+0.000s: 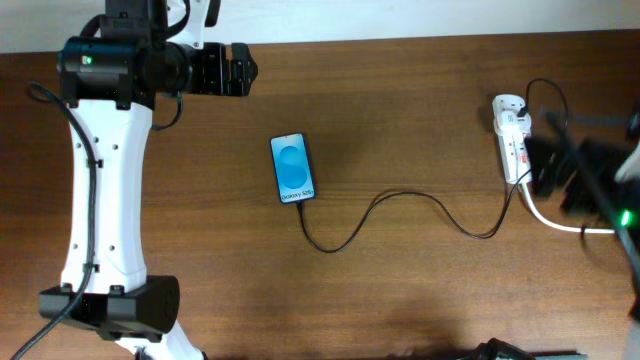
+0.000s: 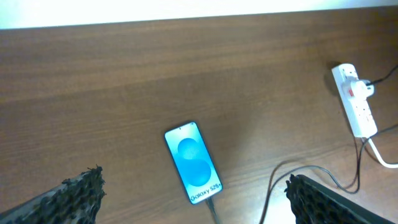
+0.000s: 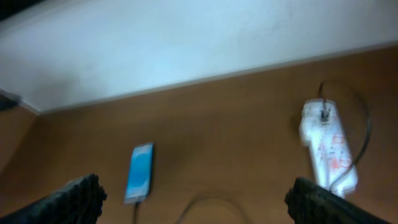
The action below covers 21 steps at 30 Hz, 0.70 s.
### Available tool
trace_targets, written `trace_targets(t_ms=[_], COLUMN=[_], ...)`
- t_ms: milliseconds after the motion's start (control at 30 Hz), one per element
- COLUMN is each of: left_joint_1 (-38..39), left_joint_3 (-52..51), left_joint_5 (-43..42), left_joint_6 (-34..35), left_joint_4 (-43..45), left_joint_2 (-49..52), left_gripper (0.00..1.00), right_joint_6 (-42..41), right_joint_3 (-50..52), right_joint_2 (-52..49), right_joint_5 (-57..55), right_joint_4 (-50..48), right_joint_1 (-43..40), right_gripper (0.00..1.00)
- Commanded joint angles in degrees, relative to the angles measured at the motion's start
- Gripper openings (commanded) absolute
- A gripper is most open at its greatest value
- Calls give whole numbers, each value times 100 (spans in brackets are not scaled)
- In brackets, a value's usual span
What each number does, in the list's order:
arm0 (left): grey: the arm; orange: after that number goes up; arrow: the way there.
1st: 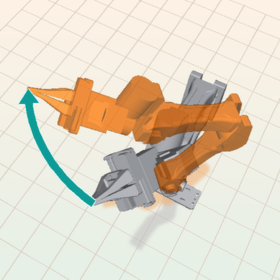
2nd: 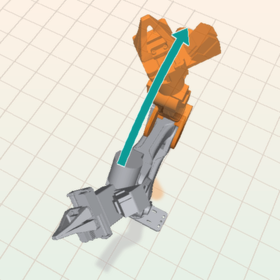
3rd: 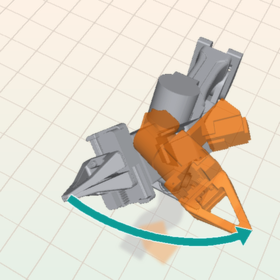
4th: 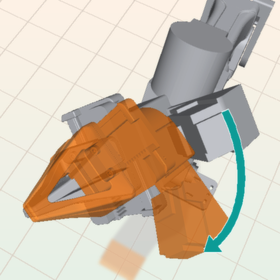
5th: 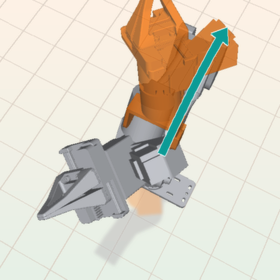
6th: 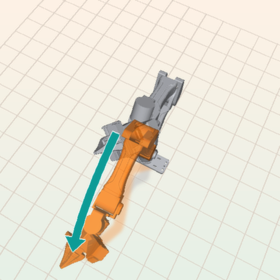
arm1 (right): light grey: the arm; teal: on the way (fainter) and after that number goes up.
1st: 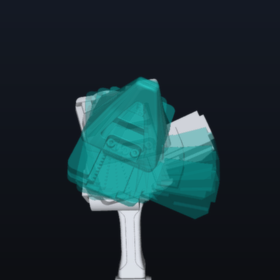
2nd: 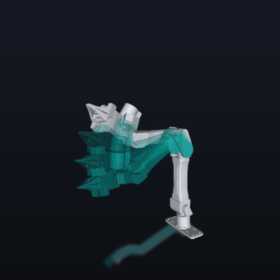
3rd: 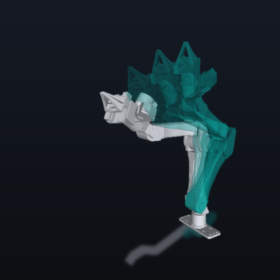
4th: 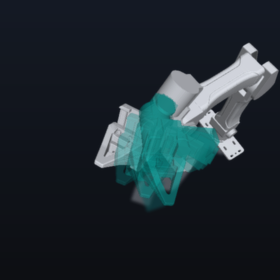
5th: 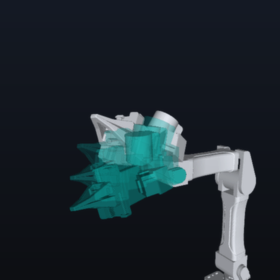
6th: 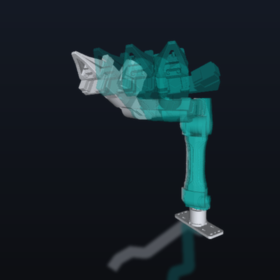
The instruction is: Plug charger to phone and switch on socket
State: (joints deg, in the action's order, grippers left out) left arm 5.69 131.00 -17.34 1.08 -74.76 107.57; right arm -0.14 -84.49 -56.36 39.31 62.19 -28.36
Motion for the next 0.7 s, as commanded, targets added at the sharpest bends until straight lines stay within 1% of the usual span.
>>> trace_targets(t_ms=[0,100,233,267,333,367,467,567,633,667], left_joint_1=[-13,-13,-13,-13,-13,-13,-13,-13,-13,-13], left_joint_3=[20,20,20,20,20,20,20,20,20,20], left_joint_5=[24,24,24,24,24,24,24,24,24,24], left_joint_6=[-28,-31,-31,-31,-28,-31,-31,-31,-28,-31], left_joint_4=[2,2,2,2,2,4,2,2,2,2], left_joint_2=[-81,-81,-81,-81,-81,-81,-81,-81,-81,-81], left_gripper=[99,99,99,99,99,99,99,99,99,99], right_joint_6=[122,125,146,267,992,1200,1213,1213,1211,1213], right_joint_3=[15,15,22,37,199,387,1309,2997,4131,4544], right_joint_2=[321,437,426,461,664,828,1519,2500,3010,3213], right_joint_5=[-13,-138,-140,-142,-186,-321,-1178,-2170,-2426,-2494], right_joint_4=[549,1025,1051,1051,973,767,-387,-2184,-3316,-3707], right_joint_1=[61,61,81,151,527,785,1523,2304,2559,2629], right_gripper=[98,98,98,98,99,99,98,98,98,98])
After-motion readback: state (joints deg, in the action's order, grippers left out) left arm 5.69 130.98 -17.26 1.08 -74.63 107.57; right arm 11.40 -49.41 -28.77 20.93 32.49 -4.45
